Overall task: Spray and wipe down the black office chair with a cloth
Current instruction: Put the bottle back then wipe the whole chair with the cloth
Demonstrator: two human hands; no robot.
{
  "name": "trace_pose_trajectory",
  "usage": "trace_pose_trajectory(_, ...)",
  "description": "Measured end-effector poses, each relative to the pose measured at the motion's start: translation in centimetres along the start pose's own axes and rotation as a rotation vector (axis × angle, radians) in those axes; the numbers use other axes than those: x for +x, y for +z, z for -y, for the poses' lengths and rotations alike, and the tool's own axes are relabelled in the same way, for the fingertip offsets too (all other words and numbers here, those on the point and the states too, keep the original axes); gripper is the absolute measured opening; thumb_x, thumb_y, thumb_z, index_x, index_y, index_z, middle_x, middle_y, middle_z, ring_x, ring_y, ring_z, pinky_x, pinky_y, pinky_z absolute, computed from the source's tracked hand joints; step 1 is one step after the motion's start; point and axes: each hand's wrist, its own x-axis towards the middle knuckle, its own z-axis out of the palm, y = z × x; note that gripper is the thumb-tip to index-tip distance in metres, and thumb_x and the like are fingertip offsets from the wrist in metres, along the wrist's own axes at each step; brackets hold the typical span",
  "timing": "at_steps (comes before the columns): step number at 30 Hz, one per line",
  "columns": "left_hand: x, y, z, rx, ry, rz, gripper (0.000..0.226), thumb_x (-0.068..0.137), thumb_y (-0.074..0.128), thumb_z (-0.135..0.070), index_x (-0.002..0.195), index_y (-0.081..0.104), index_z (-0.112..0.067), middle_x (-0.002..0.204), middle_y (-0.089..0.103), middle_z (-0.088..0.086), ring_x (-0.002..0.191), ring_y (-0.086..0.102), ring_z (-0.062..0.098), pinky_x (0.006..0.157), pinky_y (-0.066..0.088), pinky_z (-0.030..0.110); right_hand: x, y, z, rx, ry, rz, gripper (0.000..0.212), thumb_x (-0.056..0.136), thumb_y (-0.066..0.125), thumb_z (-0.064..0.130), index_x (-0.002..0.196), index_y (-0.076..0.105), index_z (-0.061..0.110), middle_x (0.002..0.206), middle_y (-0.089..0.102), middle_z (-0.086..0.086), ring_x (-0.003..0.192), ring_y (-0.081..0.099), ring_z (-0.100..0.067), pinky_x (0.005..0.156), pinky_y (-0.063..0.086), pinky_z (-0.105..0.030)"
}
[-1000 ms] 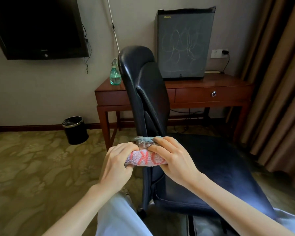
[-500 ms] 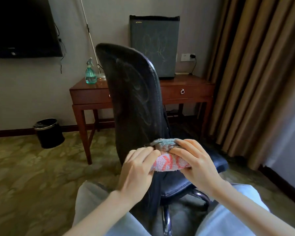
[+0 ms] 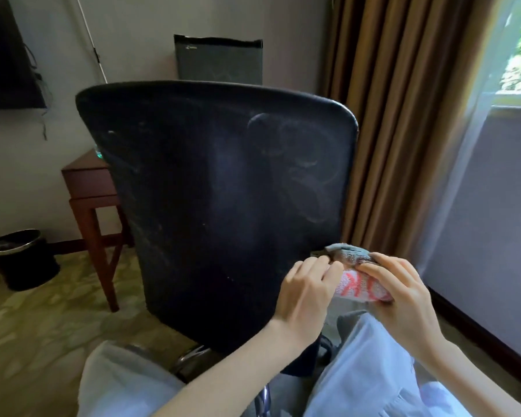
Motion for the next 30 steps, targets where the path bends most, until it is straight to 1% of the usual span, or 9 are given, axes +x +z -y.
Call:
trace_pose_trajectory(4,3.4,1.7,-1.6,-0.072,0.002,0.056,0.022,0.071,0.067,-0.007,0.092,0.060,-0.010,0.080,0.059,0.006,0.073,0.057,0.023,0.065,0.050,0.033,0.8,-1.6,-1.9,-0.088,0.127,-0.010,0.048,0.057,0.073,-0.004,0.105,0.069,0.003,0.112,0.064,-0.017,0.100,0.054,-0.035,0.088,0.047,-0.041)
trace_pose_trajectory(7,5.4,1.9,-2.8,-0.114,0.004,0.137,0.030,0.074,0.070,-0.006,0.101,0.059,-0.004,0.093,0.063,0.015,0.084,0.059,0.033,0.073,0.048,0.039,1.3,-2.6,-2.7,-0.137,0.206,-0.003,0.061,0.049,0.079,-0.018,0.106,0.069,0.001,0.112,0.064,-0.021,0.100,0.056,-0.042,0.086,0.048,-0.048)
trace_pose_trajectory(11,6.4,0.0,-3.5,-0.132,0.073,0.052,0.029,0.079,0.066,-0.014,0.106,0.061,-0.005,0.098,0.065,0.016,0.089,0.061,0.033,0.077,0.048,0.039,1.8,-4.4,-2.2,-0.120,0.184,-0.055,0.063,0.046,0.082,-0.017,0.105,0.069,-0.001,0.111,0.064,-0.023,0.098,0.057,-0.043,0.087,0.048,-0.053)
trace_pose_trajectory(15,7.3,-4.3,-2.7,-0.077,0.153,-0.104,0.045,0.075,0.030,-0.023,0.100,0.064,-0.007,0.093,0.066,0.011,0.085,0.060,0.030,0.074,0.048,0.038,4.9,-6.0,-0.2,-0.086,0.013,-0.166,0.041,0.071,0.069,0.018,0.108,0.068,0.000,0.114,0.062,-0.022,0.102,0.054,-0.038,0.091,0.046,-0.047)
trace_pose_trajectory(17,8.9,-7.0,-2.3,0.019,0.173,-0.210,0.044,0.076,0.030,-0.018,0.099,0.066,-0.006,0.093,0.065,0.011,0.085,0.060,0.032,0.074,0.046,0.040,8.1,-6.8,0.6,-0.058,-0.055,-0.230,0.041,0.075,0.066,0.022,0.110,0.067,0.001,0.116,0.061,-0.022,0.104,0.054,-0.039,0.094,0.043,-0.040)
trace_pose_trajectory(19,11.1,-9.8,-2.2,0.128,0.182,-0.323,0.038,0.079,0.033,-0.011,0.098,0.066,-0.006,0.095,0.065,0.012,0.088,0.060,0.033,0.076,0.047,0.042,11.9,-7.5,1.3,-0.032,-0.111,-0.317,0.040,0.074,0.071,0.012,0.112,0.066,0.000,0.118,0.060,-0.022,0.106,0.055,-0.041,0.096,0.041,-0.037)
trace_pose_trajectory(22,13.9,-13.4,-1.1,0.257,0.185,-0.417,0.024,0.082,0.044,-0.007,0.095,0.064,-0.006,0.098,0.065,0.010,0.093,0.059,0.032,0.077,0.045,0.041,17.1,-7.9,2.2,-0.014,-0.194,-0.384,0.042,0.072,0.070,0.004,0.114,0.066,0.001,0.121,0.060,-0.020,0.109,0.054,-0.039,0.098,0.042,-0.044)
trace_pose_trajectory(26,14.9,-15.3,2.9,0.404,0.158,-0.363,0.026,0.075,0.058,-0.001,0.100,0.061,-0.006,0.109,0.063,0.010,0.100,0.057,0.032,0.081,0.043,0.038,21.2,-5.3,3.4,-0.005,-0.243,-0.305,0.051,0.068,0.068,0.004,0.118,0.064,0.006,0.123,0.059,-0.015,0.110,0.054,-0.036,0.101,0.037,-0.036)
trace_pose_trajectory(30,12.9,-13.5,6.0,0.474,0.205,-0.287,0.033,0.081,0.053,-0.008,0.113,0.061,-0.002,0.118,0.062,0.015,0.099,0.059,0.035,0.083,0.048,0.042,20.2,-1.1,3.3,0.016,-0.220,-0.315,0.044,0.074,0.064,0.005,0.118,0.065,0.005,0.125,0.057,-0.015,0.110,0.051,-0.035,0.101,0.035,-0.029)
